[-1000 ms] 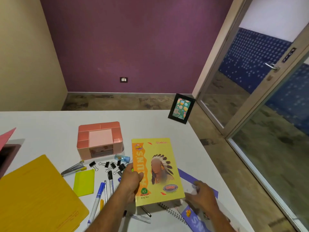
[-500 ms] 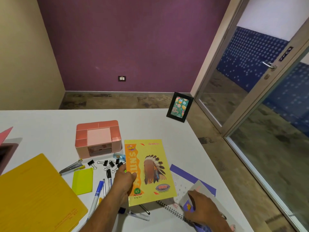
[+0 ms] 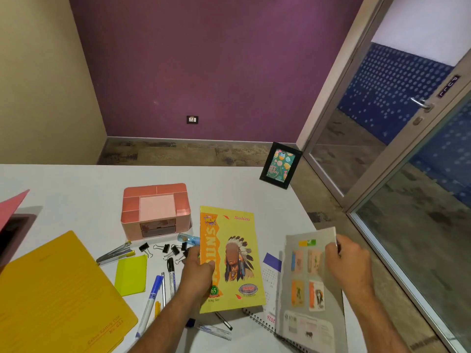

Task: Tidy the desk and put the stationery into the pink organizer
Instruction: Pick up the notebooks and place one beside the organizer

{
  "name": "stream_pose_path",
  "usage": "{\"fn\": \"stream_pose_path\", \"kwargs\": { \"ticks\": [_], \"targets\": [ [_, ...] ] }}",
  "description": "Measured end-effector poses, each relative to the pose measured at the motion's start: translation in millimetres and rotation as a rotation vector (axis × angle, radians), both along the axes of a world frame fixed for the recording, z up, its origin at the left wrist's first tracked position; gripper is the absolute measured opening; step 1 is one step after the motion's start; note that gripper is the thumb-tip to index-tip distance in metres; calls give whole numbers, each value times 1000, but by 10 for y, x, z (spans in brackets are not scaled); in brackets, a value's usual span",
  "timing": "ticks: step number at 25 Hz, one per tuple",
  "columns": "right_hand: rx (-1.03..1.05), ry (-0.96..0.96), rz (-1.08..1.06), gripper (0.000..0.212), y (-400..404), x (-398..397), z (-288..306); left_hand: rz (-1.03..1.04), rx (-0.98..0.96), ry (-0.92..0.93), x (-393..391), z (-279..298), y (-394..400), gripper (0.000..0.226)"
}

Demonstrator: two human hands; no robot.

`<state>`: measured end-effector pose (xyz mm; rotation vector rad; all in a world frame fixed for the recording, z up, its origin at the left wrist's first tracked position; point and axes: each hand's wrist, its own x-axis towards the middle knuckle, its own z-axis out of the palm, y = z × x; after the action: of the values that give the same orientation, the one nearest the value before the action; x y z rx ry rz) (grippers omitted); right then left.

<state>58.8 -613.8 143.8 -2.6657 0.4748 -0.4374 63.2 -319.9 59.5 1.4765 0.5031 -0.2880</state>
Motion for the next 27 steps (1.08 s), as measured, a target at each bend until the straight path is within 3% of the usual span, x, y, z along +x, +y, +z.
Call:
{"fn": "stream_pose_path", "kwargs": {
  "ticks": [4,8,10,15,19,23,27],
  "targets": [
    [45,-95,37,18,233,142,269,-98,103,-148,-42,99,-144,38],
    [10,-140,51,20,618,261,291,-275,234,-397,-133,206,-247,81],
    [-17,-140,56,19,819,312,241,-344,282,-461,-155,216,-300,78],
    [147,-98,133,20,1227,407,71,-313,28,-414,-201,239,-380,43],
    [330,-103,159,19,1430,465,0,-327,56,-467,-225,234,-330,80],
    [535,-20,201,41,1521,428,-130,-228,78,-461,-210,156,-236,69],
    [687,-30,174,32,1413,325,-389,-92,-76,-346,-230,36,-75,75]
  ]
}}
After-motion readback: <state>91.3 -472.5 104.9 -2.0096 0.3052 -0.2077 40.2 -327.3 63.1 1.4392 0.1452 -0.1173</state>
